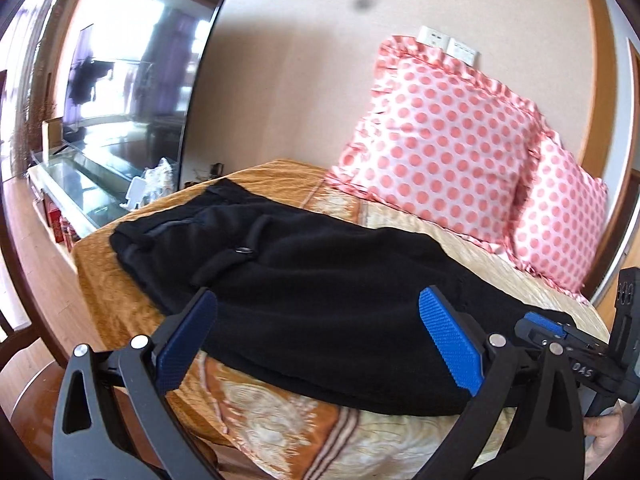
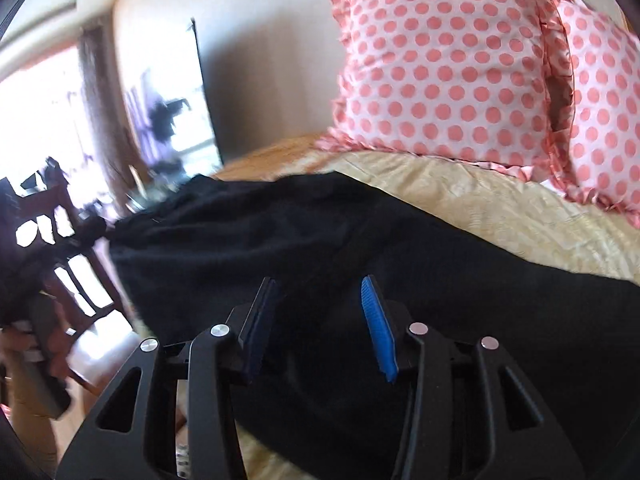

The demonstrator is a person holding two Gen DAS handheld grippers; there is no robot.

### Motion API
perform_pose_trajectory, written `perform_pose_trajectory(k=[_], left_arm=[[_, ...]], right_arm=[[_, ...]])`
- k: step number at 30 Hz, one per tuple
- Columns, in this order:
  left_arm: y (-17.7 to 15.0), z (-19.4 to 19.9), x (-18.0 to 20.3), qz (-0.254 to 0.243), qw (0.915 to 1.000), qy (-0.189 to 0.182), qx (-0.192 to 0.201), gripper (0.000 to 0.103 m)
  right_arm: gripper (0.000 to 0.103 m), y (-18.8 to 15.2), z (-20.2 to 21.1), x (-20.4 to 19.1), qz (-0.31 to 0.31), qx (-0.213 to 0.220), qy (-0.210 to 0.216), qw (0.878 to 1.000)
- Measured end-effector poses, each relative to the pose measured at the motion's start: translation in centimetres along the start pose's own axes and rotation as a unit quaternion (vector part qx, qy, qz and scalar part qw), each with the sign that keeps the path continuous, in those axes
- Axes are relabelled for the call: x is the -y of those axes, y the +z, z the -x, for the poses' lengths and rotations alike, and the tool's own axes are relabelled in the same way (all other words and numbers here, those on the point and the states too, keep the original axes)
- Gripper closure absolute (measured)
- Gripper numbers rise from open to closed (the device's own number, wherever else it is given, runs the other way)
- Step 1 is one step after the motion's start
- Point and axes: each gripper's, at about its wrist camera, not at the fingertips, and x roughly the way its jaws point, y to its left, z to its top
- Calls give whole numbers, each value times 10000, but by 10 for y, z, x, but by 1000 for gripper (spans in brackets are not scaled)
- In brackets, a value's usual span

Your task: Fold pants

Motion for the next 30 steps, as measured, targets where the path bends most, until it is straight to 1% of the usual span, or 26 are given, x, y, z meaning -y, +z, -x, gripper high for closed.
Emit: perform_pose_trajectory(k=[1, 3, 4, 6, 8, 9, 10, 11, 13, 15, 16, 17, 19, 22, 25, 26, 27, 28, 30], left_arm=[[2, -1, -7, 87, 9999, 43, -26, 2], [8, -2, -24, 323, 9994, 80, -90, 2], [10, -2, -33, 456, 9988, 79, -127, 2], [17, -2, -53, 748, 9970, 31, -206, 2], [23, -6, -71, 1031, 9941, -70, -327, 2], [28, -9, -85, 1291, 9905, -169, -444, 2], [30, -12, -95, 1488, 9872, -239, -524, 2], [33, -17, -109, 1790, 9810, -358, -657, 2], [33, -27, -129, 2274, 9683, -521, -893, 2], [30, -37, -146, 2743, 9526, -733, -1091, 2], [27, -42, -154, 2974, 9435, -847, -1191, 3], [27, -42, -156, 3060, 9404, -927, -1157, 2], [28, -43, -160, 3143, 9363, -988, -1220, 2], [30, -52, -164, 3359, 9236, -1211, -1398, 2], [32, -58, -172, 3636, 9088, -1326, -1558, 2], [33, -61, -176, 3773, 9010, -1377, -1642, 2], [33, -63, -178, 3860, 8959, -1405, -1692, 2], [34, -65, -181, 3971, 8890, -1448, -1760, 2], [33, -67, -186, 4103, 8805, -1511, -1833, 2]], right_arm=[[57, 0, -10, -4, 86, -214, -108, 9997], [57, -6, -30, -15, 401, -768, -149, 9961], [57, -9, -28, -17, 449, -638, -173, 9968], [57, -13, -27, -19, 584, -589, -252, 9962], [56, -16, -28, -13, 394, -620, -100, 9973], [55, -17, -29, -7, 248, -621, 4, 9978], [52, -21, -30, 0, 71, -619, 104, 9980], [49, -22, -31, 4, -29, -621, 149, 9980], [48, -22, -33, 6, -57, -622, 180, 9979], [48, -22, -33, 3, 15, -600, 132, 9981], [48, -23, -33, 2, 62, -586, 103, 9982], [48, -21, -33, 2, 75, -582, 96, 9982], [48, -19, -33, 2, 52, -588, 110, 9982], [47, -19, -30, 2, 46, -579, 113, 9982], [47, -19, -30, 1, 45, -562, 98, 9984], [47, -19, -30, 1, 44, -557, 99, 9984], [47, -19, -30, 1, 38, -553, 100, 9984], [47, -19, -29, 1, 26, -550, 105, 9984], [47, -20, -29, 2, 15, -543, 113, 9985]])
